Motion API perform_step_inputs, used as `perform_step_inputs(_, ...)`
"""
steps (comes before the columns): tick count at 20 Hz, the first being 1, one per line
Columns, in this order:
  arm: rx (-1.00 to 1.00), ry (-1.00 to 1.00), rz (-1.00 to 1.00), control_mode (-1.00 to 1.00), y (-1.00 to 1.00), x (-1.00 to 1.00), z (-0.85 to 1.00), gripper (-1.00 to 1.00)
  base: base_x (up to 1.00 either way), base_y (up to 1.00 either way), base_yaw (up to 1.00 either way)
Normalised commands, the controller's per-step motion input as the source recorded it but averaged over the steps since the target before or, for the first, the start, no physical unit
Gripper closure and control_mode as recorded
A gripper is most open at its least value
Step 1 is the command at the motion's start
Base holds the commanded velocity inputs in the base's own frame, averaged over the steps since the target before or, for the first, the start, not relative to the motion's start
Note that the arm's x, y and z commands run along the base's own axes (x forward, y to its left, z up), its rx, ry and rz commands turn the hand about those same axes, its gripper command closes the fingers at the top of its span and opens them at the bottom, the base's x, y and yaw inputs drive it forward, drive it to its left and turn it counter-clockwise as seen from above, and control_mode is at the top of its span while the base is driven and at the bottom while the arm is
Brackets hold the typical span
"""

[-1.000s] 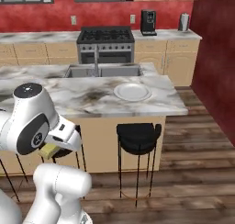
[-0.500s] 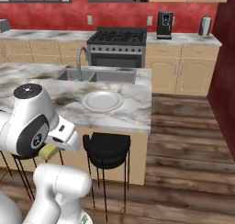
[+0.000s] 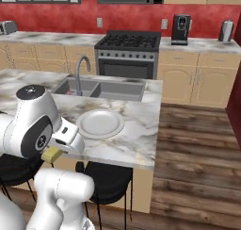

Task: Retrieve the butter from the fridge and place it on a plate on the dining table. Then retrieve the butter knife by the fridge and place it near the plate.

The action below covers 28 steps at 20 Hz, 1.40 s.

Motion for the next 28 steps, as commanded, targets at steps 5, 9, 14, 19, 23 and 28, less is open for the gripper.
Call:
perform_step_inputs(5, 0.0, 0.0, 0.0, 1.0, 0.0, 0.0, 0.0, 1.0, 0.82, -0.38, 0.08)
perform_step_inputs(9, 0.0, 0.0, 0.0, 1.0, 0.0, 0.0, 0.0, 1.0, 0.46, -0.01, 0.04)
perform_step_inputs(14, 0.0, 0.0, 0.0, 1.0, 0.0, 0.0, 0.0, 1.0, 0.08, 0.0, 0.0)
perform_step_inputs(19, 0.0, 0.0, 0.0, -1.0, -0.07, 0.34, 0.0, 1.0, 0.0, 0.0, 0.0)
perform_step_inputs(23, 0.0, 0.0, 0.0, -1.0, -0.19, 0.99, 0.0, 1.0, 0.0, 0.0, 0.0)
perform_step_inputs(28, 0.01, 0.03, -0.01, -1.0, -0.09, 1.0, 0.0, 1.0, 0.0, 0.0, 0.0)
